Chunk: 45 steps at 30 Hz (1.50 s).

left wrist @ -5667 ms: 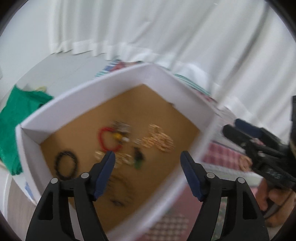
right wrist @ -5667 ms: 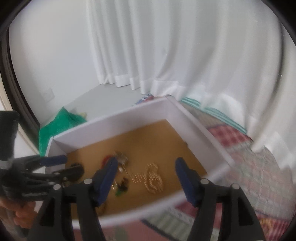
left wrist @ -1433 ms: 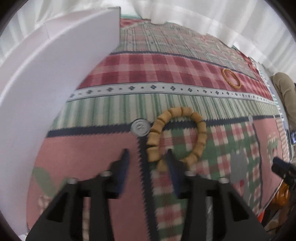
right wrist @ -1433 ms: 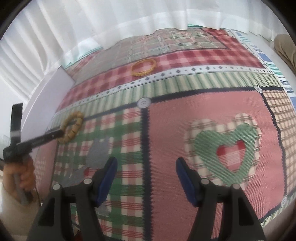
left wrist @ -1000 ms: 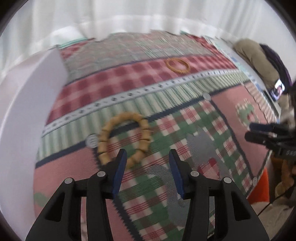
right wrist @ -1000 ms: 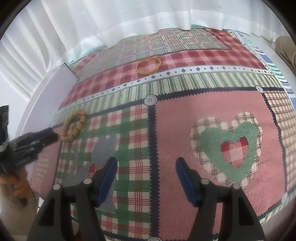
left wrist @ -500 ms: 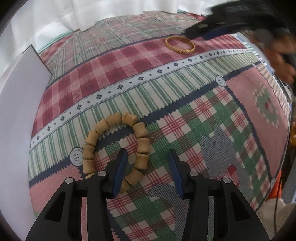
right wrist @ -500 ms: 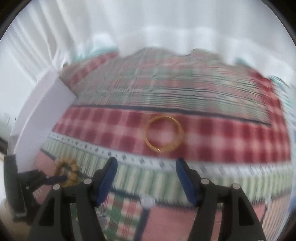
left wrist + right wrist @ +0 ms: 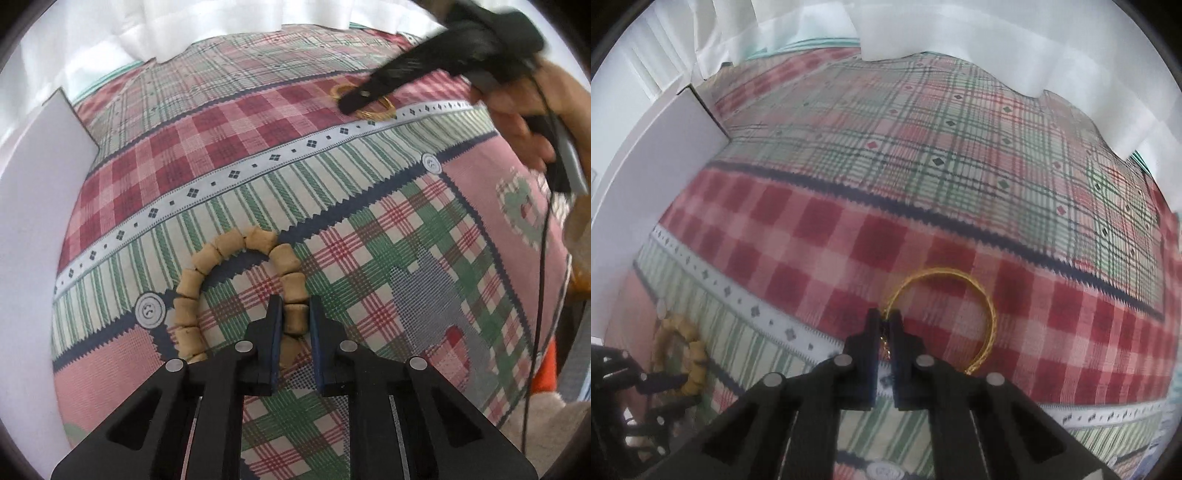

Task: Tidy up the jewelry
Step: 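Hold the wooden bracelet with the left tool while the right tool grasps the gold bangle, then carry both items into the box and open both tools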

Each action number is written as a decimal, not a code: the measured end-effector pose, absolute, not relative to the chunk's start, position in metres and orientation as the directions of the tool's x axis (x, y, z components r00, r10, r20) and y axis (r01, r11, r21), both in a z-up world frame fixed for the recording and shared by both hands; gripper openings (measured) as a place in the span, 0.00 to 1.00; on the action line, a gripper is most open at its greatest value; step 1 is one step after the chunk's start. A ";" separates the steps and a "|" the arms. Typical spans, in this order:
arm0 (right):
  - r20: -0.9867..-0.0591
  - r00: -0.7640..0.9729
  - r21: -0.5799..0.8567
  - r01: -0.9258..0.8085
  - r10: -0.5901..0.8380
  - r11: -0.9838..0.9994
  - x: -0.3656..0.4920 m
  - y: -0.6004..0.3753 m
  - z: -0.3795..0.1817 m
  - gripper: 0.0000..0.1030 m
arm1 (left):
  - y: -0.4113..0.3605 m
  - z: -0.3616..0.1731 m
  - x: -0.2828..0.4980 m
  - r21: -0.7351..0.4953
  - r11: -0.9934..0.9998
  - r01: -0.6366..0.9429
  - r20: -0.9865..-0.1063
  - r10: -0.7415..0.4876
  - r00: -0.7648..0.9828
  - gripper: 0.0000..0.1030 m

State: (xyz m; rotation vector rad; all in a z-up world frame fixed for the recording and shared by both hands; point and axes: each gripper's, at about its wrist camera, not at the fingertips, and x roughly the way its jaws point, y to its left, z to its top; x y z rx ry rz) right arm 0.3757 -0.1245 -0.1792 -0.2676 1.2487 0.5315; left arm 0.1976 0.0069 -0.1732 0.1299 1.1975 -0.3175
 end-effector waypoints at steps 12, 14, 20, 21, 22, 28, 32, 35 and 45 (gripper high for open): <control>-0.853 0.154 0.385 -0.459 0.498 0.801 0.280 -0.169 -0.143 0.05 | 0.064 -0.151 0.178 -0.334 0.938 0.091 -0.868 -0.344 0.359 0.12; -0.844 0.155 0.402 -0.449 0.513 0.798 0.274 -0.169 -0.140 0.05 | 0.067 -0.146 0.174 -0.342 0.937 0.065 -0.863 -0.341 0.374 0.12; -0.809 0.182 0.453 -0.415 0.560 0.789 0.254 -0.172 -0.126 0.05 | 0.083 -0.120 0.158 -0.363 0.932 -0.005 -0.837 -0.324 0.441 0.12; -0.805 0.190 0.454 -0.411 0.562 0.790 0.250 -0.174 -0.121 0.05 | 0.085 -0.116 0.155 -0.363 0.932 -0.011 -0.834 -0.319 0.451 0.12; -0.803 0.199 0.451 -0.413 0.561 0.792 0.247 -0.174 -0.117 0.05 | 0.087 -0.111 0.152 -0.366 0.930 -0.016 -0.828 -0.318 0.462 0.12; -0.809 0.257 0.377 -0.464 0.529 0.802 0.230 -0.160 -0.097 0.05 | 0.100 -0.084 0.137 -0.413 0.910 -0.025 -0.788 -0.344 0.510 0.12; -0.799 0.258 0.374 -0.494 0.543 0.785 0.223 -0.147 -0.086 0.05 | 0.113 -0.067 0.131 -0.466 0.884 -0.036 -0.758 -0.379 0.531 0.12; -0.792 0.257 0.371 -0.518 0.553 0.771 0.220 -0.136 -0.077 0.05 | 0.126 -0.054 0.126 -0.491 0.870 -0.053 -0.743 -0.386 0.547 0.12; -0.770 0.247 0.346 -0.613 0.589 0.710 0.225 -0.084 -0.044 0.05 | 0.201 0.015 0.094 -0.513 0.850 -0.125 -0.686 -0.318 0.654 0.12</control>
